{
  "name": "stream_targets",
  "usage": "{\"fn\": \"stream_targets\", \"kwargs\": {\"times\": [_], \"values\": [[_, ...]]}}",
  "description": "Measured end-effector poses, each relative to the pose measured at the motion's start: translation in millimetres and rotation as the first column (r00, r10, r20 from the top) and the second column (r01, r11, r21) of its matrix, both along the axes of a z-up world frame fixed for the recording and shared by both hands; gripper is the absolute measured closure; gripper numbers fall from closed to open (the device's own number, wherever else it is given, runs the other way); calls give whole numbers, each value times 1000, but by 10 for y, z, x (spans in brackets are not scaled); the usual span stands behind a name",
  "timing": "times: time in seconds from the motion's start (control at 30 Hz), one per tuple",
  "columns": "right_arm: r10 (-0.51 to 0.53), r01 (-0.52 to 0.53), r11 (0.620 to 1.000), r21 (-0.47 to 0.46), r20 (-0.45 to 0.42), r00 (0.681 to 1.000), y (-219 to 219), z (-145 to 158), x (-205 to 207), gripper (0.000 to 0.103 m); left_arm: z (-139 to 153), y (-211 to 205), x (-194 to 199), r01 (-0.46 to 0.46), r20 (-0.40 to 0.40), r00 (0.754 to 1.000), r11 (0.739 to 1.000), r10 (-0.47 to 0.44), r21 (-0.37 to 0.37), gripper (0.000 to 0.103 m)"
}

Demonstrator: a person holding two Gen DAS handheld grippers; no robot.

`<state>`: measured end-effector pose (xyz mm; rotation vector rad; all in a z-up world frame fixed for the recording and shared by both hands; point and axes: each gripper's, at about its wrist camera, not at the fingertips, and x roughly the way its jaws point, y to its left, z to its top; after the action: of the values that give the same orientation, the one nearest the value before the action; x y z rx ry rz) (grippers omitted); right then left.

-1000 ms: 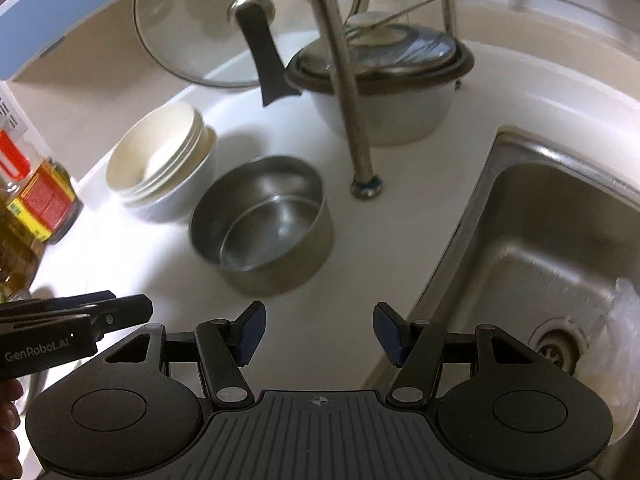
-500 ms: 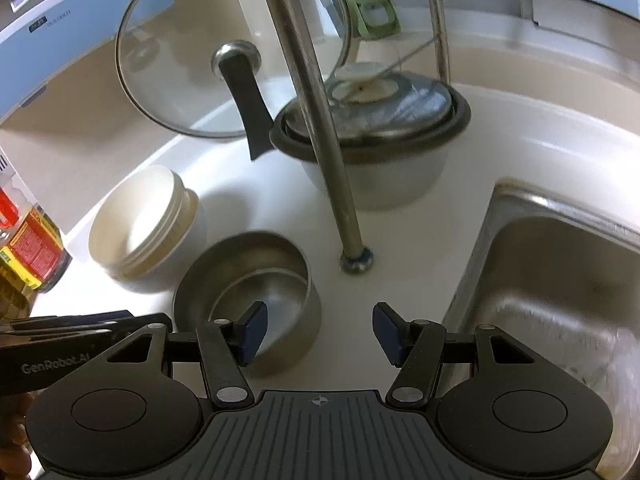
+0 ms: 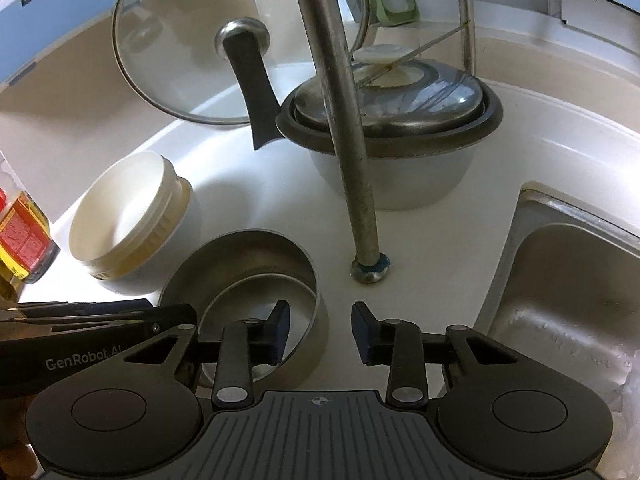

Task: Organize plates and bowls
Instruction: 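Close the right tool on the steel pot rim and lift it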

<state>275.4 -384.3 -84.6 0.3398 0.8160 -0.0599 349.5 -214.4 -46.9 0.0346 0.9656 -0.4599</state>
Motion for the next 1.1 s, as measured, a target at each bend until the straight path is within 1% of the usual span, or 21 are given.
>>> {"fn": "stream_targets", "kwargs": {"times": [0.33, 0.47, 0.5, 0.6, 0.77, 0.87, 1.1], "values": [[8, -8, 1000, -6, -19, 1000, -6, -64, 118, 79, -71, -56, 60, -1, -17, 1000, 1000, 1, 2, 83], [13, -13, 1000, -1, -19, 1000, 6, -85, 143, 87, -80, -61, 71, -1, -17, 1000, 1000, 1, 4, 87], [15, -15, 1000, -1, -18, 1000, 9, -88, 145, 89, -83, -60, 74, 0, -17, 1000, 1000, 0, 4, 89], [21, -21, 1000, -8, -16, 1000, 23, -88, 147, 92, -86, -62, 70, -1, -13, 1000, 1000, 1, 8, 92], [21, -21, 999, -24, -17, 1000, 43, -83, 140, 92, -87, -69, 54, 5, -11, 1000, 1000, -5, 15, 92], [26, -27, 998, -56, -18, 999, 86, -75, 121, 93, -80, -77, 24, 15, -9, 1000, 1000, -15, 19, 92], [29, -31, 996, -87, -18, 999, 98, -19, 47, 97, 13, -45, -83, 36, 1, 999, 999, -36, 12, 93]]}}
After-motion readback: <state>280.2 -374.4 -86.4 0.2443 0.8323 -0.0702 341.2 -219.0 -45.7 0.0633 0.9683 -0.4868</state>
